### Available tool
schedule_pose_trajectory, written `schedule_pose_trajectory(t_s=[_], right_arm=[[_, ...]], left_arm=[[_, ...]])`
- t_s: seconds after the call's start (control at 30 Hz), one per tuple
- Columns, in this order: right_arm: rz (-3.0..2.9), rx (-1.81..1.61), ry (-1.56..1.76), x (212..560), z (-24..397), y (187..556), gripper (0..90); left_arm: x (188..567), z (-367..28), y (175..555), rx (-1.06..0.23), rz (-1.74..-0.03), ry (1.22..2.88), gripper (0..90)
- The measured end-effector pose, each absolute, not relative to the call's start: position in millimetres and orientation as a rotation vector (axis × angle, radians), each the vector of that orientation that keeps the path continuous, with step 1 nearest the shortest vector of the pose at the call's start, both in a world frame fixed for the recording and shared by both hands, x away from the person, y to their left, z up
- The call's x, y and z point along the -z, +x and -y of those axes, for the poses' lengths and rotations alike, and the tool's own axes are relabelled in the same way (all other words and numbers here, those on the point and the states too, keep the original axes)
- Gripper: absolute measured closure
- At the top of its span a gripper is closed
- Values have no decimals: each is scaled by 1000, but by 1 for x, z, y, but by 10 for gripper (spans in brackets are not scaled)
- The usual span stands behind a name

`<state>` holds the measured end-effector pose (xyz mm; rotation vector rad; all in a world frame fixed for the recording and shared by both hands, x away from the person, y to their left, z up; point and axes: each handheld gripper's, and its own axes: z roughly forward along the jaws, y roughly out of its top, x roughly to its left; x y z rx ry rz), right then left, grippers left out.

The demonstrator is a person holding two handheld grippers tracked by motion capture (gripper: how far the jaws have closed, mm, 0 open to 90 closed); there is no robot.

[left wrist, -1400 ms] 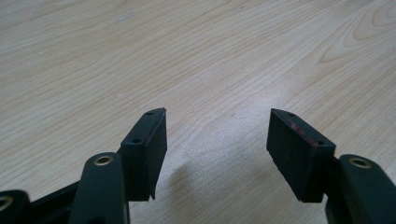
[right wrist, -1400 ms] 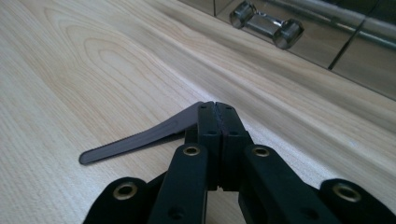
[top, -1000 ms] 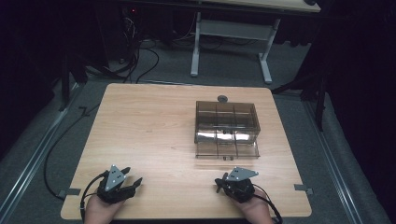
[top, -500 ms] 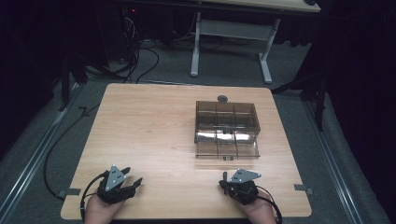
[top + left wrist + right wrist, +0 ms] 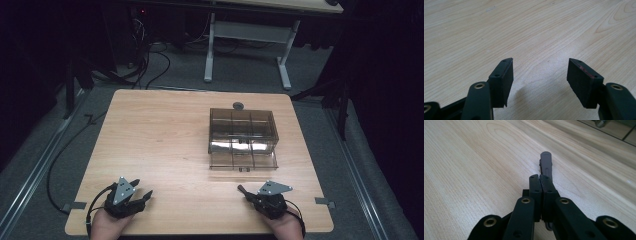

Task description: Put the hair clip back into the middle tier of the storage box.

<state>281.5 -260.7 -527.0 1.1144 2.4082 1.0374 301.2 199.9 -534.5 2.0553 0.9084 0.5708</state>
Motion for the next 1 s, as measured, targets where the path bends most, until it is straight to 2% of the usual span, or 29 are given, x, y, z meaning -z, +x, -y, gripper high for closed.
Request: schedule_pose_trajectory(t_s=[0.53, 1.0], right_arm=[[-2310, -1073, 1208, 522, 280, 287, 852], [-2358, -843, 1352, 501, 290, 310, 822]], left_arm=[[534, -201, 301, -570, -907, 2047, 385], [534, -202, 299, -555, -872, 2052, 385]])
